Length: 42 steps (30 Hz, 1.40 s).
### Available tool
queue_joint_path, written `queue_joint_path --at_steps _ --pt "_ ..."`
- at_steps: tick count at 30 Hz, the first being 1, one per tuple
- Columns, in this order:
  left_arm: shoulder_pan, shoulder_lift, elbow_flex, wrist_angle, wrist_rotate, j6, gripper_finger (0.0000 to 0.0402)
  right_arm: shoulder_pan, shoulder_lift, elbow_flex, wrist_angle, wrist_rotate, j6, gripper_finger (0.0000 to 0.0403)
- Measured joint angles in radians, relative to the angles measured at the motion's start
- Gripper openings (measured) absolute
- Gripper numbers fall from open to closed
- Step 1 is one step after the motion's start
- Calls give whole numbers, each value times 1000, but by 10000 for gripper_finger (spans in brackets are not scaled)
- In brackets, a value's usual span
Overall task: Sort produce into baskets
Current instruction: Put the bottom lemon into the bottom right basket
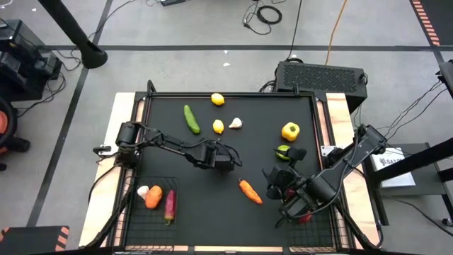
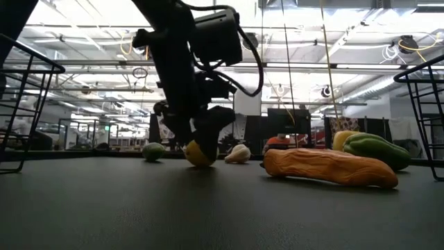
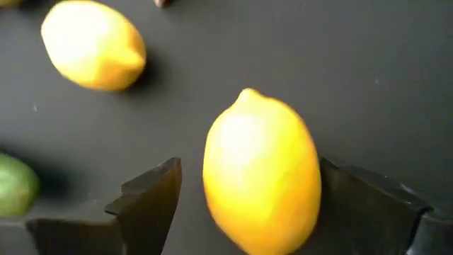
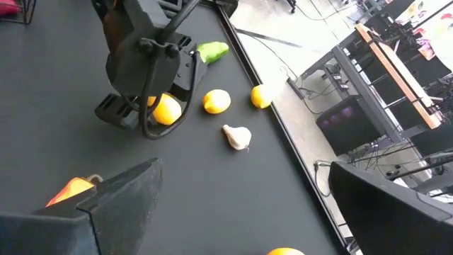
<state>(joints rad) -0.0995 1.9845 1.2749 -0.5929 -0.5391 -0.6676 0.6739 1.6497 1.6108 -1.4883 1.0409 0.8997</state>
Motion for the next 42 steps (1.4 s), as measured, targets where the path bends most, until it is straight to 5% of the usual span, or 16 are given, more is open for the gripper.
queue_joint_path --at_steps 12,29,42 --pt "-29 0 0 39 32 26 236 0 0 0 0 0 0 393" --pt "-157 -34 236 120 39 180 238 12 -5 -2 50 -99 -20 393" --pt "-270 -28 267 544 85 398 238 213 -207 -2 364 172 -278 391"
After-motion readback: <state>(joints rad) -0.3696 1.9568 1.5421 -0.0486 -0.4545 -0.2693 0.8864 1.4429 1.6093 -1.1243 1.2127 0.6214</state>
